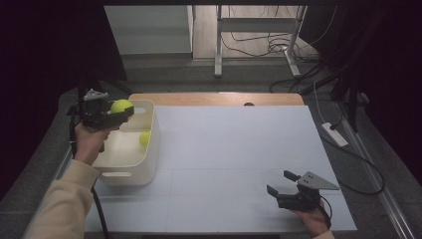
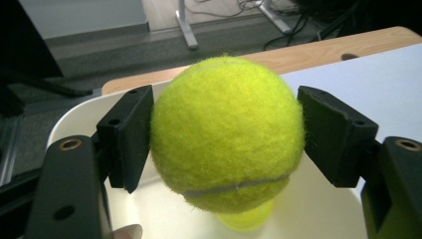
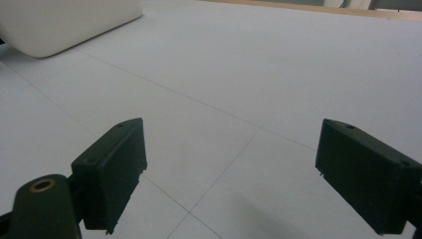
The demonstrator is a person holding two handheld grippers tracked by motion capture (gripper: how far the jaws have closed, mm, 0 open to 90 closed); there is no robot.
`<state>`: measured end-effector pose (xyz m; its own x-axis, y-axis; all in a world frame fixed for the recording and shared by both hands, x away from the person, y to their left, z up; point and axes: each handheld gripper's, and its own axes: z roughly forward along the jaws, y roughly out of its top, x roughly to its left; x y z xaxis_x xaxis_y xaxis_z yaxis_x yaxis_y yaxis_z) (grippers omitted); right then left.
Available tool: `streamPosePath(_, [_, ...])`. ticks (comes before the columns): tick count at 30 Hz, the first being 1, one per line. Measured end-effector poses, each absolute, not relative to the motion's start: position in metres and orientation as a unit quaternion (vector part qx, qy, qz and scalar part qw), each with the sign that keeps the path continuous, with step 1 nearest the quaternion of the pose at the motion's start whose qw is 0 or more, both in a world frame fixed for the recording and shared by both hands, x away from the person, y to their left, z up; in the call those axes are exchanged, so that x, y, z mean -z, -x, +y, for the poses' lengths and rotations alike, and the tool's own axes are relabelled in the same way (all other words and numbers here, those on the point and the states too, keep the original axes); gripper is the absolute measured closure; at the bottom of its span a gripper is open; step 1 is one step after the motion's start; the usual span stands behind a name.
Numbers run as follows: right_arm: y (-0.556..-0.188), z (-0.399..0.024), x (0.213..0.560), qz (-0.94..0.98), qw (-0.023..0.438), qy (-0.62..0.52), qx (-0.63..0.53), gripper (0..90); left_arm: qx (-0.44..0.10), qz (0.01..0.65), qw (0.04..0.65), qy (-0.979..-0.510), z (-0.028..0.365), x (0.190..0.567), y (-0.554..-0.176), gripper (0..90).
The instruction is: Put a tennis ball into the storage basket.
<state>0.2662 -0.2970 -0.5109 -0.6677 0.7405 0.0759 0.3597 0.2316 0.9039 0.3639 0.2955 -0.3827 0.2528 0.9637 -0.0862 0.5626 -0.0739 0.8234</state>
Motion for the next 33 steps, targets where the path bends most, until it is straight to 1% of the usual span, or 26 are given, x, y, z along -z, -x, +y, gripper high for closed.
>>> streamPosePath(19, [-0.267,-0.297,0.511,0.762,0.189,-0.362,-0.503,12.7,-0.235,0.581,0.350,-0.696,0.302,0.399,-0.376,26.7])
streamPosePath(22, [-0.267,-0.297,0.511,0.762,0.189,-0.361,-0.503,12.7,-0.238,0.587,0.340,-0.695,0.304,0.400,-0.376,26.6])
streamPosePath(30, [-0.267,-0.297,0.511,0.762,0.189,-0.361,-0.503,12.7,-0.243,0.590,0.338,-0.692,0.306,0.400,-0.373,26.1])
streamPosePath(33, [-0.267,-0.296,0.511,0.763,0.188,-0.360,-0.503,12.7,-0.255,0.591,0.338,-0.686,0.306,0.397,-0.370,24.4])
